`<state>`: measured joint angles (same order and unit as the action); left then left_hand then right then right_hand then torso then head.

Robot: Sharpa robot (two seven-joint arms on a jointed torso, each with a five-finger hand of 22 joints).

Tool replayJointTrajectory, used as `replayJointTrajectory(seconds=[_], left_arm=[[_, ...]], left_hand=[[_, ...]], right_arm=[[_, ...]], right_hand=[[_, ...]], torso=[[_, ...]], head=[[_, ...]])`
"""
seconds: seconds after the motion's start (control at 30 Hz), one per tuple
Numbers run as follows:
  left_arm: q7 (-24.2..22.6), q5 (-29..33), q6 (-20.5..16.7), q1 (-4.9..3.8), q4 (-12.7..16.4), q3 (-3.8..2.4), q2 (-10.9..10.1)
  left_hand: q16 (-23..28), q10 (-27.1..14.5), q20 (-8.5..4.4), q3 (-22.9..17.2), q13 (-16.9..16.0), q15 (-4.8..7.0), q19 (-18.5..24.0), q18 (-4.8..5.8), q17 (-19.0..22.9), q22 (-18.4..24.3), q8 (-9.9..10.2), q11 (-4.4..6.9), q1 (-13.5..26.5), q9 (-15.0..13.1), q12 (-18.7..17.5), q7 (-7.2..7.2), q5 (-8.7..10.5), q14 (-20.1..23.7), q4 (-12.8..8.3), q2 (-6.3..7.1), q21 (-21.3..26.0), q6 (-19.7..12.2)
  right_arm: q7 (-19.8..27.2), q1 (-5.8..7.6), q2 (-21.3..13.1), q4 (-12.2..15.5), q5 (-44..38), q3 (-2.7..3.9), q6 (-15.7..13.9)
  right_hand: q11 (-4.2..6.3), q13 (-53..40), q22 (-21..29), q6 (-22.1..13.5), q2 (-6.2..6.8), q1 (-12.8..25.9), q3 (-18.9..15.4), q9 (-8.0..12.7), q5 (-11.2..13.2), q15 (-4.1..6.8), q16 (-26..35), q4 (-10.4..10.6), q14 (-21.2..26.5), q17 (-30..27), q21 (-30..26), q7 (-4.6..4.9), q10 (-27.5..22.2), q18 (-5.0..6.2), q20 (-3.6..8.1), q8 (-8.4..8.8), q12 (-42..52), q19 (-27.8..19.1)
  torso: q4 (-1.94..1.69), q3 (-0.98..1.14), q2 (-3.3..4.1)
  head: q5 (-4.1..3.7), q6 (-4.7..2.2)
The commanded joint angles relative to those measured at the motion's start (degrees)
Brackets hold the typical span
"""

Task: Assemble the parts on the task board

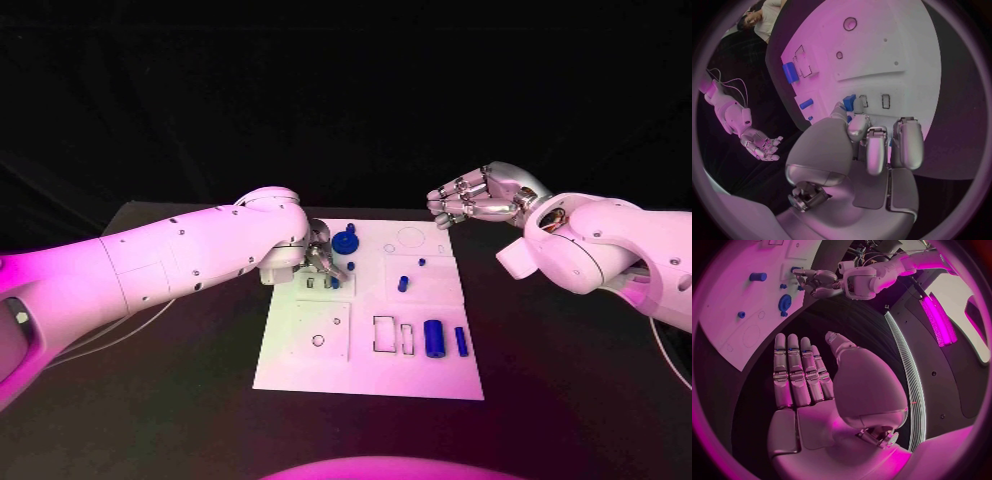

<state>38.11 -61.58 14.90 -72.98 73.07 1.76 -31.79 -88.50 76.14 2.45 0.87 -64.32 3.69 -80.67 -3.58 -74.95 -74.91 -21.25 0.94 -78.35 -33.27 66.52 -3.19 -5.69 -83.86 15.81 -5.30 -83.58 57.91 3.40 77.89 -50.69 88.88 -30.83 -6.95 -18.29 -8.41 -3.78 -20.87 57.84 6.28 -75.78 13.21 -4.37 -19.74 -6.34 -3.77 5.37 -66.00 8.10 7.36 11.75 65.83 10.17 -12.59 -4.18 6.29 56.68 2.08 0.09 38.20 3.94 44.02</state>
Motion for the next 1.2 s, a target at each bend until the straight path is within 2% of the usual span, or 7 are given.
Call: replayJointTrajectory(seconds=[0.03,0.4,0.53,0.63,0.77,0.93,1.2], left_arm=[[-0.6,1.3,0.4,0.03,-0.1,0.02,0.1],[-0.7,3.0,0.4,0.03,0.1,0.01,-0.1],[-0.7,4.1,-0.5,0.03,0.2,-0.04,-0.5],[-0.9,5.2,-1.8,0.03,0.3,-0.08,-0.8],[-1.7,7.1,-4.9,0.04,0.9,-0.13,-1.6],[-2.2,10.0,-9.2,0.04,2.4,-0.17,-3.0],[-1.4,11.2,-13.0,0.22,4.3,-0.18,-4.4]], left_hand=[[-0.1,-0.6,-0.1,-2.5,0.6,0.43,0.4,0.34,-13.2,0.0,0.2,-0.06,-2.1,-0.5,-0.7,-0.02,-0.23,-5.6,0.1,0.05,-0.2,-0.6],[0.0,-1.0,-0.09,-12.9,1.3,0.44,0.7,0.25,-13.1,0.3,0.8,-0.1,-4.7,-2.2,-1.8,-0.11,-0.37,-5.5,0.3,3.73,0.0,-1.2],[0.0,-1.2,-0.16,-20.2,1.7,0.38,0.9,0.22,-13.1,0.4,0.8,-0.21,-6.2,-3.1,-2.5,-0.31,-0.4,-5.5,-0.3,6.73,0.0,-1.6],[0.0,-0.9,-0.13,-29.2,2.0,-0.18,0.9,0.2,-13.2,0.3,0.2,0.01,-4.9,-4.8,-2.8,-0.35,-0.34,-5.5,-1.0,10.46,0.0,-1.8],[-0.1,-0.3,-0.11,-39.5,2.0,0.09,0.8,0.23,-13.3,0.0,-1.4,-0.37,-1.4,-7.9,-2.8,-0.55,-0.06,-5.6,-4.4,14.37,-0.1,-2.1],[-0.2,0.5,-0.21,-43.8,1.6,0.3,0.2,0.4,-13.4,-0.9,-2.8,-0.18,1.9,-10.3,-2.3,-0.38,0.11,-5.6,-7.6,15.57,-0.5,-2.2],[-0.2,0.6,-0.32,-45.6,1.6,0.43,-0.1,0.5,-13.4,-1.4,-3.5,-0.05,3.6,-11.7,-2.3,-0.29,0.15,-5.6,-9.5,15.87,-0.7,-2.3]], right_arm=[[0.0,-0.05,0.0,0.0,-0.6,-0.01,1.0],[-0.2,-0.09,0.0,0.0,-0.7,-0.03,1.4],[-0.3,-0.1,0.0,-0.1,-0.7,-0.04,1.5],[-0.3,-0.11,0.0,-0.1,-0.7,-0.05,1.5],[-0.3,-0.16,0.0,-0.3,-0.7,-0.06,1.6],[-0.3,-0.22,0.0,-0.4,-0.7,-0.07,1.5],[-0.3,-0.24,-0.2,-0.5,-0.7,-0.09,1.5]], right_hand=[[-0.05,0.1,0.0,-0.1,-0.01,0.6,-0.2,0.1,-0.2,-0.07,0.1,-0.1,0.3,0.0,-0.3,0.22,-0.2,0.33,-0.08,0.25,-0.2,0.3],[-0.06,0.1,0.2,-0.2,-0.03,0.6,-0.3,0.1,-0.4,-0.09,0.2,-0.2,0.4,-0.2,-0.4,0.23,-0.2,0.32,-0.11,0.24,-0.2,0.3],[-0.07,0.1,0.3,-0.2,-0.05,0.6,-0.3,0.1,-0.5,-0.1,0.1,-0.2,0.4,-0.3,-0.4,0.24,-0.3,0.32,-0.12,0.24,-0.2,0.4],[-0.07,0.1,0.3,-0.2,-0.05,0.6,-0.3,0.1,-0.5,-0.1,0.1,-0.2,0.4,-0.3,-0.4,0.24,-0.3,0.32,-0.12,0.24,-0.2,0.4],[-0.09,0.1,0.4,-0.2,-0.07,0.6,-0.3,0.1,-0.7,-0.12,0.1,-0.2,0.5,-0.3,-0.5,0.25,-0.3,0.32,-0.13,0.23,-0.2,0.4],[-0.09,0.1,0.5,-0.2,-0.1,0.7,-0.4,0.1,-0.8,-0.13,0.1,-0.2,0.5,-0.4,-0.5,0.27,-0.3,0.32,-0.14,0.22,-0.2,0.4],[-0.1,0.1,0.6,-0.2,-0.11,0.8,-0.4,0.1,-0.9,-0.14,0.1,-0.2,0.5,-0.5,-0.6,0.28,-0.3,0.33,-0.15,0.21,-0.2,0.4]], torso=[[0.0,0.0,0.0],[0.01,0.02,-0.03],[-0.04,0.02,-0.01],[-0.06,0.04,0.01],[-0.05,0.08,0.02],[-0.04,0.07,-0.05],[-0.07,0.03,-0.02]], head=[[-0.01,0.07],[-0.07,0.07],[-0.13,-0.04],[-0.08,-0.1],[0.25,-0.21],[0.26,-0.19],[0.24,-0.26]])
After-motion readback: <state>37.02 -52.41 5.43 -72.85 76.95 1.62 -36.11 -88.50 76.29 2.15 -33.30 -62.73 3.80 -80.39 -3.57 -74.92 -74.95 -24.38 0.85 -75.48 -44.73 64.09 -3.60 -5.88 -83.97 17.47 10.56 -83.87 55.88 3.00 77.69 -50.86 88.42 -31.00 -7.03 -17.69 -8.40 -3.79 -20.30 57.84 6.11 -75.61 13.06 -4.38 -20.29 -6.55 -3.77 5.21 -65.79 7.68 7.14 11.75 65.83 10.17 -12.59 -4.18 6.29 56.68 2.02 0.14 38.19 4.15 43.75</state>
